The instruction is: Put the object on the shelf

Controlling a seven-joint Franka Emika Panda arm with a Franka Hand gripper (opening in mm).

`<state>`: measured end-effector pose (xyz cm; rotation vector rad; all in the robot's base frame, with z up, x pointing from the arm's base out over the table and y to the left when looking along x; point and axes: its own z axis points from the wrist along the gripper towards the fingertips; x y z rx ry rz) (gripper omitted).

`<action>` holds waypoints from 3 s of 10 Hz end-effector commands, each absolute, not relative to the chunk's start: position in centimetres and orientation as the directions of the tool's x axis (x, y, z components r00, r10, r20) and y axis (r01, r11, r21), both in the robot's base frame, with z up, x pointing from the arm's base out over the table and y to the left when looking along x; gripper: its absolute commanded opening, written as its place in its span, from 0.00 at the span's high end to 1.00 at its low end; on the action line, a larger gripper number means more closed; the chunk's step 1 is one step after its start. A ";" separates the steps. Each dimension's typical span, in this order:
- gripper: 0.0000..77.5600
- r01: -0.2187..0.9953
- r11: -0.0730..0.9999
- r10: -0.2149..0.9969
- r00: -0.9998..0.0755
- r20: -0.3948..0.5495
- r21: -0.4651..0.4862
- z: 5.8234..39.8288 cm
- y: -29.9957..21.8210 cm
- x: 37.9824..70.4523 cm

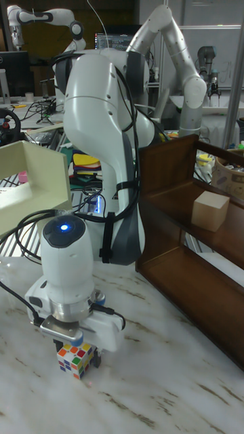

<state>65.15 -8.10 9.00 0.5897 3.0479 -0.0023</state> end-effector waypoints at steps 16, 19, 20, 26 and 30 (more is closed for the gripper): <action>0.98 0.377 0.926 0.376 -0.926 -0.038 -0.001 14.3 -8.2 64.4; 0.98 0.376 0.926 0.376 -0.926 -0.040 0.000 16.4 -8.3 64.3; 0.98 0.375 0.927 0.375 -0.926 -0.038 0.002 17.5 -8.4 64.3; 0.98 0.394 0.919 0.394 -0.919 -0.037 0.002 22.0 -7.7 63.9; 0.98 0.401 0.916 0.400 -0.916 -0.035 0.001 23.6 -8.2 63.8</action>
